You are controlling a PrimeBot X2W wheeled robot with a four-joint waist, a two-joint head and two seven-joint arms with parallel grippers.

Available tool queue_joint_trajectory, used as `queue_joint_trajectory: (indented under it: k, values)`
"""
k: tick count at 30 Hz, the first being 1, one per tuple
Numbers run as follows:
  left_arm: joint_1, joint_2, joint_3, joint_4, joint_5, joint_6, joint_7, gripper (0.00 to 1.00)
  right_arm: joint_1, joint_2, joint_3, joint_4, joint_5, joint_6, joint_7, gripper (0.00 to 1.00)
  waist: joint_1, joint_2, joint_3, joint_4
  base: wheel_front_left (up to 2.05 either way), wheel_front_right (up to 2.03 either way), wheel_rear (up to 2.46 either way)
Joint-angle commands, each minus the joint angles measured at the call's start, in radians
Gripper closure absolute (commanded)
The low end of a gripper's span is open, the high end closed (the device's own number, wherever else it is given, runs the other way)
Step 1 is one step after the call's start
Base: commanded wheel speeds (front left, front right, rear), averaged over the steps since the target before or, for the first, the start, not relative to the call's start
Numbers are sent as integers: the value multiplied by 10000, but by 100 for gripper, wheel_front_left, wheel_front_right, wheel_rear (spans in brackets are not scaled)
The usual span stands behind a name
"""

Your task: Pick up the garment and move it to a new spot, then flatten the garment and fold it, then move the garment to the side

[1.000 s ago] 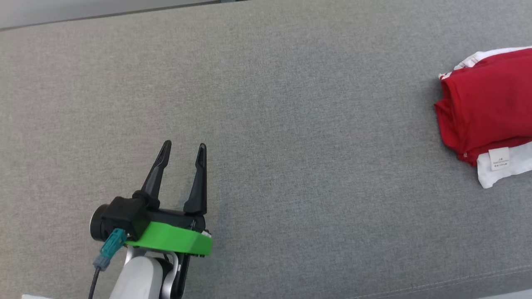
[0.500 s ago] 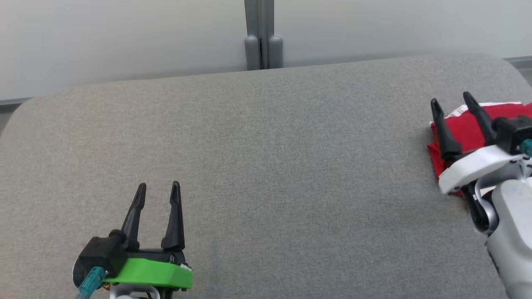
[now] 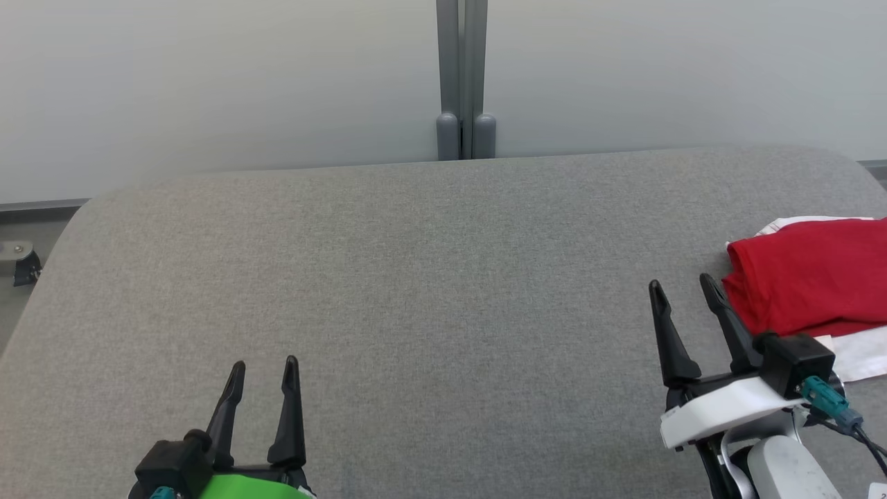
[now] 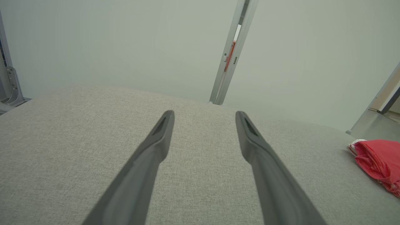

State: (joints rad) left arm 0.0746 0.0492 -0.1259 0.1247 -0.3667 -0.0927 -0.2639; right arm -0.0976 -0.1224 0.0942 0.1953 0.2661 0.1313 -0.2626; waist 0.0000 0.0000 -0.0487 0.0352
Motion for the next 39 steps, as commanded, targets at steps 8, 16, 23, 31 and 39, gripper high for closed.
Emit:
queue_joint_trajectory:
  k: [8, 16, 23, 31, 39]
  values:
    - [319, 33, 218, -41, 352, 45, 2, 0, 613, 464, -282, -348, -554, -7, -26, 0, 0, 0, -104, -169, 0, 0, 0]
    - [337, 33, 222, -303, 706, 469, 2, 0, 595, 591, -309, -394, -639, -7, -26, 0, 0, 0, -78, -305, 0, 0, 0]
    - [308, 33, 283, -179, 564, 589, 2, 0, 587, 618, -262, -246, -601, -7, -26, 0, 0, 0, -32, -347, 0, 0, 0]
    - [281, 33, 303, -104, 592, 369, 2, 0, 505, 631, -263, -232, -613, -7, -26, 0, 0, 0, -72, -327, 0, 0, 0]
    - [350, 33, 366, 61, 403, 337, 1, 0, 492, 638, -237, -196, -607, -7, -26, 0, 0, 0, -97, -316, 0, 0, 0]
